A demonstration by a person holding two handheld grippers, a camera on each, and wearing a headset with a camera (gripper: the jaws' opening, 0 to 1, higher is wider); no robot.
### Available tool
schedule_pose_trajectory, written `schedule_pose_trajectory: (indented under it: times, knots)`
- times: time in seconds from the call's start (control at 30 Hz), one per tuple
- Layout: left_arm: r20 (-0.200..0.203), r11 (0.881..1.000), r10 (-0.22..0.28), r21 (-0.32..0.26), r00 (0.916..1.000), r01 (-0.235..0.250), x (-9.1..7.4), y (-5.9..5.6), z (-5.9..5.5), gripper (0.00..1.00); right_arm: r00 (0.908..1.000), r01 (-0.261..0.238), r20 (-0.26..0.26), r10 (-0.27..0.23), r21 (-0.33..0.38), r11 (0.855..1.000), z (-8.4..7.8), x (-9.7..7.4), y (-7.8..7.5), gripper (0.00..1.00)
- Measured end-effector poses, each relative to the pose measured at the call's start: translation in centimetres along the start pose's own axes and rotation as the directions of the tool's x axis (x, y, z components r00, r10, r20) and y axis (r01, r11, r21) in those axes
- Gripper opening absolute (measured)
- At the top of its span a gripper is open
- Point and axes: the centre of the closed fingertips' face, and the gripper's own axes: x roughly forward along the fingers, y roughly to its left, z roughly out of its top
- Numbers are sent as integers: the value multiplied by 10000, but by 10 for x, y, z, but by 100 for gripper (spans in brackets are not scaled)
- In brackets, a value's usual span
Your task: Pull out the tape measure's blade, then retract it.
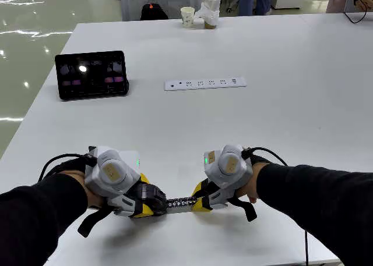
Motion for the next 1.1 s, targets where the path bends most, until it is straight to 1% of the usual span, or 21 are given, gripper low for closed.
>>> schedule_pose_trajectory:
  times: [0.83, 1.1]
  knots:
    - [65, 10000, 28, -17, 10000, -28, 0, 0, 1, 31, 10000, -18, -9, 18, 69, 10000, -7, -6, 0, 11]
    - [74, 10000, 20, -34, 10000, -20, 1, -1, 1, 31, 10000, -36, -42, 36, -18, 10000, -8, -6, 0, 10]
